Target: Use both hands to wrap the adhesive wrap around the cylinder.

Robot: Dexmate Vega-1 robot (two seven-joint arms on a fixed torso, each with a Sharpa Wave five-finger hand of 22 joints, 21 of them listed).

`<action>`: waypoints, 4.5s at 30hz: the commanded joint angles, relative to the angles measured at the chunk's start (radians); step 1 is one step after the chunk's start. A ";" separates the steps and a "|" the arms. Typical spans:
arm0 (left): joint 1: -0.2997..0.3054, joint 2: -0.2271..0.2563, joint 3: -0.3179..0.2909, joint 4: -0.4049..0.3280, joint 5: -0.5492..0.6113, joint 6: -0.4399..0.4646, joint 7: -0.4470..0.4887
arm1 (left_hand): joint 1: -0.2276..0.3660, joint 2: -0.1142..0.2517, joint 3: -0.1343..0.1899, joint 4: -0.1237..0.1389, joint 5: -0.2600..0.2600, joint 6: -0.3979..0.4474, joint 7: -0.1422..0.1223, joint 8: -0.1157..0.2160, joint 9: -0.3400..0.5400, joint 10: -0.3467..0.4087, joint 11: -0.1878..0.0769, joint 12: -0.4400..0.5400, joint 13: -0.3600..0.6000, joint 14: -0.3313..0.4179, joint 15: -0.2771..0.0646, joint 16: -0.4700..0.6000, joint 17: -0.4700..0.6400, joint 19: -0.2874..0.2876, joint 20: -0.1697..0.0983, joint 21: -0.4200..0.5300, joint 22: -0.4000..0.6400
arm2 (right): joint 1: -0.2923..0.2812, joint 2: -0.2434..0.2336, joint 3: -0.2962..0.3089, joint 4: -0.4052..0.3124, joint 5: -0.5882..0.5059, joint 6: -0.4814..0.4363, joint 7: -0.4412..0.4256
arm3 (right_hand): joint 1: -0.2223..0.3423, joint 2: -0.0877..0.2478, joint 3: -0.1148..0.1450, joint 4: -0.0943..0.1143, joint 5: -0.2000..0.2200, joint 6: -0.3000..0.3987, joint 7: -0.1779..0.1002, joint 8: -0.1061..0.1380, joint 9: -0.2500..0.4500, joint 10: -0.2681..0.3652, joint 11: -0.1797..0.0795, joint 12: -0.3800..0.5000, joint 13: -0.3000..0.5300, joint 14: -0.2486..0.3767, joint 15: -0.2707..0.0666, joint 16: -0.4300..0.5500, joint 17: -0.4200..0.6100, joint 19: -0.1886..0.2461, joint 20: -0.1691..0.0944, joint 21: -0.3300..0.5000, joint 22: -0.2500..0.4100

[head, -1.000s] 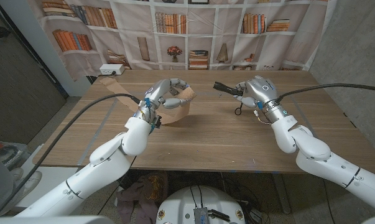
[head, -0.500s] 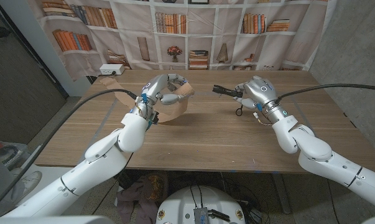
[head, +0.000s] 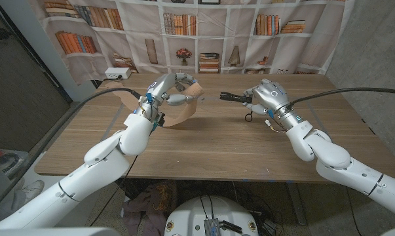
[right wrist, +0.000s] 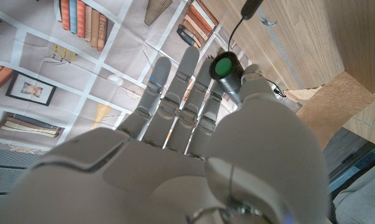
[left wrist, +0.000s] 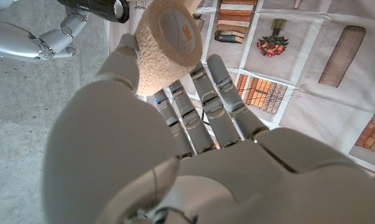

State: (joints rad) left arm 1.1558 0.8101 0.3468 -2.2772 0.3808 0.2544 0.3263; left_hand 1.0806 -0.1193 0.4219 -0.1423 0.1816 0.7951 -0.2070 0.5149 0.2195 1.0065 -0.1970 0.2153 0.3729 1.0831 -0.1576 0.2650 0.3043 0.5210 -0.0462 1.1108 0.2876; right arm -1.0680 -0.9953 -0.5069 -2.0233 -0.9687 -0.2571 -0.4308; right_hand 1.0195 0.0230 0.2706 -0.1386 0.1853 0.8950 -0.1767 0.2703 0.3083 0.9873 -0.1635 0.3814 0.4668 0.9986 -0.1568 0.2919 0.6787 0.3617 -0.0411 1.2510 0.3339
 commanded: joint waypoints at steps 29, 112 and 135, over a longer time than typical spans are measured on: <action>-0.257 -0.065 0.148 0.131 -0.030 -0.200 -0.143 | 0.196 0.193 -0.005 0.004 0.003 0.124 0.122 0.010 0.048 0.009 -0.001 -0.001 0.007 0.025 -0.083 0.000 0.009 -0.010 -0.081 0.017 -0.008 | 0.009 0.025 -0.010 0.001 -0.024 0.185 -0.055 | 0.114 0.119 0.004 0.007 0.005 0.037 -0.029 0.002 0.005 0.029 -0.027 0.001 0.002 -0.001 -0.084 -0.003 0.007 -0.005 -0.160 0.011 -0.009; -0.303 -0.242 0.240 0.273 -0.012 -0.466 -0.122 | 0.192 0.195 -0.009 0.007 0.005 0.118 0.118 0.015 0.038 -0.003 -0.002 -0.009 0.011 0.016 -0.084 -0.004 0.018 -0.026 -0.088 0.043 -0.041 | 0.053 0.109 -0.031 0.055 0.033 0.143 -0.008 | 0.115 0.120 0.000 0.010 0.005 0.041 -0.030 -0.006 0.008 0.035 -0.026 -0.006 0.005 0.003 -0.084 -0.009 0.015 -0.009 -0.160 0.026 -0.033; -0.322 -0.284 0.261 0.334 -0.053 -0.536 -0.127 | 0.190 0.195 -0.010 0.008 0.006 0.113 0.114 0.016 0.036 -0.006 -0.001 -0.009 0.014 0.011 -0.083 -0.006 0.020 -0.039 -0.094 0.045 -0.051 | 0.090 0.157 -0.036 0.083 0.108 0.142 -0.030 | 0.117 0.120 0.000 0.009 0.005 0.042 -0.029 -0.007 0.009 0.037 -0.026 -0.008 0.006 0.005 -0.083 -0.010 0.017 -0.008 -0.160 0.030 -0.039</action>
State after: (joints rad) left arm 0.8495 0.5519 0.5929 -1.9779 0.3455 -0.2419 0.1985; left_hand 1.0977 -0.1022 0.4072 -0.1404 0.1812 0.7912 -0.2027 0.5223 0.2527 1.0011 -0.1987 0.2037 0.3832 1.0789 -0.1683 0.2563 0.3237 0.4851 -0.0462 1.1542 0.2367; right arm -0.9981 -0.8585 -0.5272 -1.9598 -0.8831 -0.1182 -0.4549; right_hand 1.0208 0.0217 0.2666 -0.1345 0.1852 0.8971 -0.1789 0.2562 0.3128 0.9920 -0.1644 0.3671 0.4709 0.9986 -0.1568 0.2844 0.6928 0.3584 -0.0446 1.2764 0.2922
